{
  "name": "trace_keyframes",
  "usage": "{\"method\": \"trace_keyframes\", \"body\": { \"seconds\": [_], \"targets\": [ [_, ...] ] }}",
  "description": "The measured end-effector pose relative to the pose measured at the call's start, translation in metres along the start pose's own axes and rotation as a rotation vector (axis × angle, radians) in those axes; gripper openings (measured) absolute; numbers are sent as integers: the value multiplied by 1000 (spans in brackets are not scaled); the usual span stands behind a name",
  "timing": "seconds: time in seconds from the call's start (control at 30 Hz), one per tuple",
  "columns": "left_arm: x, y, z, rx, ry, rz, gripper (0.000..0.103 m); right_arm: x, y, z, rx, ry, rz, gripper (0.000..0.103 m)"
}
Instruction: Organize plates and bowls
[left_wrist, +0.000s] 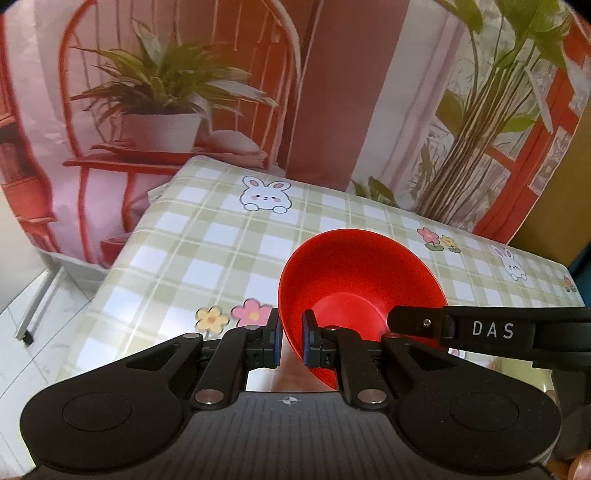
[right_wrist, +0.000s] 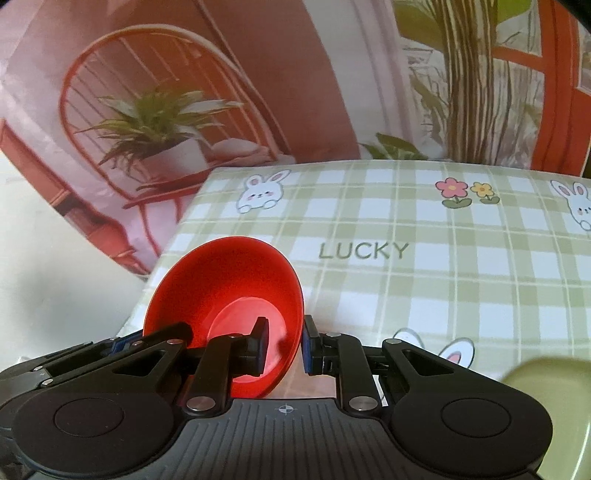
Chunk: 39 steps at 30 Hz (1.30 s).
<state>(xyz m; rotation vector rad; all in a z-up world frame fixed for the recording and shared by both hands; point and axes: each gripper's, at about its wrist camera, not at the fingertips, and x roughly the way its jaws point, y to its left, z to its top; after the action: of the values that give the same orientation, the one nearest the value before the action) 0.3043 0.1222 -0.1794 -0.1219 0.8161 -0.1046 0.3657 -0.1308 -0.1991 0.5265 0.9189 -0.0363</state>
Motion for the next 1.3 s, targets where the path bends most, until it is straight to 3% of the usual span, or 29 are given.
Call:
{"method": "trace_keyframes", "body": {
  "seconds": [0.6, 1.0, 1.3],
  "targets": [
    [-70, -21, -43, -11, -40, 27, 12, -64, -5, -54, 23, -3, 65, 18],
    [-93, -44, -77, -13, -38, 17, 12, -102, -14, -90, -19, -47, 45, 22],
    [-102, -69, -97, 29, -27, -39, 13, -133, -38, -113, -13, -89, 2, 22]
  ]
}}
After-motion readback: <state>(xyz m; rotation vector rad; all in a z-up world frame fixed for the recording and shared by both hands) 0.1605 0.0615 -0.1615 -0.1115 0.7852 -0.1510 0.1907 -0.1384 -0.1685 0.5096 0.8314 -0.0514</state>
